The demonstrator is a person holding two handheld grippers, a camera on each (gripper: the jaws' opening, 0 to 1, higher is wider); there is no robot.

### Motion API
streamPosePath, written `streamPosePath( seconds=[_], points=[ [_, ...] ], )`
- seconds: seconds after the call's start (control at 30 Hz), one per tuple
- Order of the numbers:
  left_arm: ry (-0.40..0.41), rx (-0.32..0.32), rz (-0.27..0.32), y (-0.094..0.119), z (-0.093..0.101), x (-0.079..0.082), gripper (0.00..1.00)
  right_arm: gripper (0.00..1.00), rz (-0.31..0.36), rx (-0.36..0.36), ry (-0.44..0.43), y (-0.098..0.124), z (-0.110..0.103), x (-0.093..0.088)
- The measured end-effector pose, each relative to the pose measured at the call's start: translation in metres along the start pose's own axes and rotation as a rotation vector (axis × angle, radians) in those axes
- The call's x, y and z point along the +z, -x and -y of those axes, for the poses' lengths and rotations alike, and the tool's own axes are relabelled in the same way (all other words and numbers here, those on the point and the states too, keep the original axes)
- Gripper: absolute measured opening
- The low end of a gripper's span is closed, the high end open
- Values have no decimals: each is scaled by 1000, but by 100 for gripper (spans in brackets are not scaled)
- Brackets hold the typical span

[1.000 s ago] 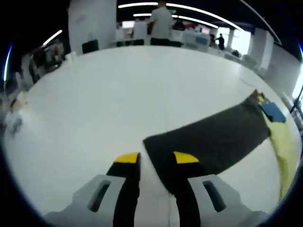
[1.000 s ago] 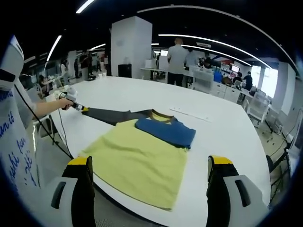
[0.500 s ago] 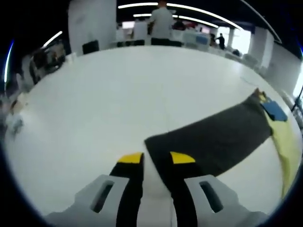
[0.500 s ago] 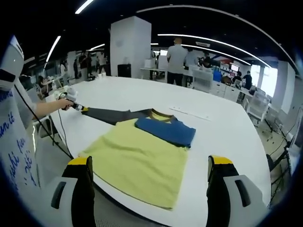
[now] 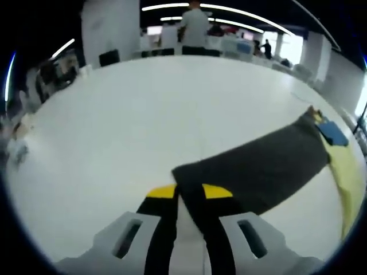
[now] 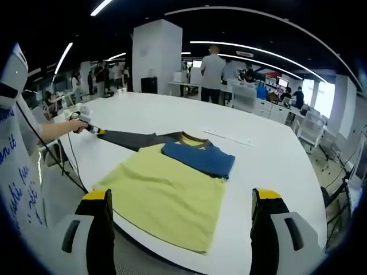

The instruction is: Fold the garment on the visible template until the final outline fits inside the template.

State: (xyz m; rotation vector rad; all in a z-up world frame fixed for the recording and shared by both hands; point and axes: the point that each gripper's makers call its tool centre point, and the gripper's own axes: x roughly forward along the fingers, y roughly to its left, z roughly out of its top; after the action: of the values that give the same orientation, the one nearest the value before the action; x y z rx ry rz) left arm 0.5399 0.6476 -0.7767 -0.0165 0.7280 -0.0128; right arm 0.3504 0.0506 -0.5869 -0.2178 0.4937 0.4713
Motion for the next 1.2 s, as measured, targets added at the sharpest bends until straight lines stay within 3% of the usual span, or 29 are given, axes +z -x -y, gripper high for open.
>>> streamPosePath(
  seconds=[0.47,0.67,0.87,1.0,1.2],
  points=[
    [-2,-22,-4,-3,7,0,1,100,13,-10,-8,2,2,0],
    [-1,-23,34,-3,6,1,0,100,7,-13,-14,3,3,-5],
    [8,-7,28,-4,6,2,0,100,8,-13,-11,3,4,-6],
    [149,5,65,-3,4,2,0,100,14,-16,-17,4,6,-5],
    [94,12,53,-3,6,4,0,100,17,-21,-20,5,7,-6]
  ],
)
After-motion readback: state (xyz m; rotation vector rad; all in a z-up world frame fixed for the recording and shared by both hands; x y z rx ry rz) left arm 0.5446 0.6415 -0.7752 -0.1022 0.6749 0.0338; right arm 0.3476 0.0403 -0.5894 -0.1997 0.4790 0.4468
